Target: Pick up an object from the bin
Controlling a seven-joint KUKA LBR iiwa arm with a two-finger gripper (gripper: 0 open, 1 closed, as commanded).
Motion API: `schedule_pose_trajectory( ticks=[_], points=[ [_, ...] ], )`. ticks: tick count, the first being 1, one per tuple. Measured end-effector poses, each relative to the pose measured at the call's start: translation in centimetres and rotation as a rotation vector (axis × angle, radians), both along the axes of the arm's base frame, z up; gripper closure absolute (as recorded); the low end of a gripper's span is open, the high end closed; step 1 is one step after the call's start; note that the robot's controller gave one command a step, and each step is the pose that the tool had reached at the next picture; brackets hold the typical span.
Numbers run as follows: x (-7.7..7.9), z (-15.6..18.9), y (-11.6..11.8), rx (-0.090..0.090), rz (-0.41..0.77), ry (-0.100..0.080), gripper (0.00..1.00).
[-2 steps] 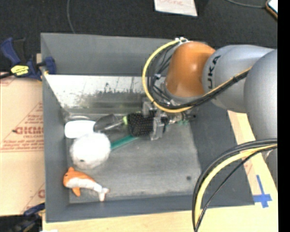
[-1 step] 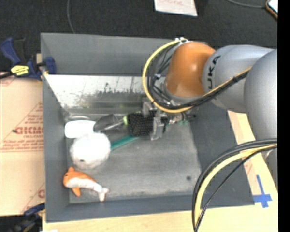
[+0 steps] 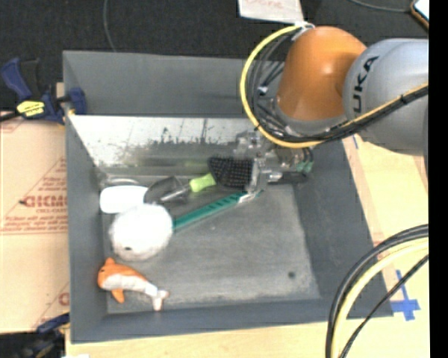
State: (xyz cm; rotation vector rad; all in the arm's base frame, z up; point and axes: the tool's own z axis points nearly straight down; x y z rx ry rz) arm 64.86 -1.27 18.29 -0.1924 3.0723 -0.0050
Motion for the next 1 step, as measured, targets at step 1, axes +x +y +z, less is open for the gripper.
schedule_pose_trajectory(
  ticks=[1],
  points=[
    [-1.24, -5.18, 0.59, 0.003, 0.014, -0.004, 1.0]
  ],
)
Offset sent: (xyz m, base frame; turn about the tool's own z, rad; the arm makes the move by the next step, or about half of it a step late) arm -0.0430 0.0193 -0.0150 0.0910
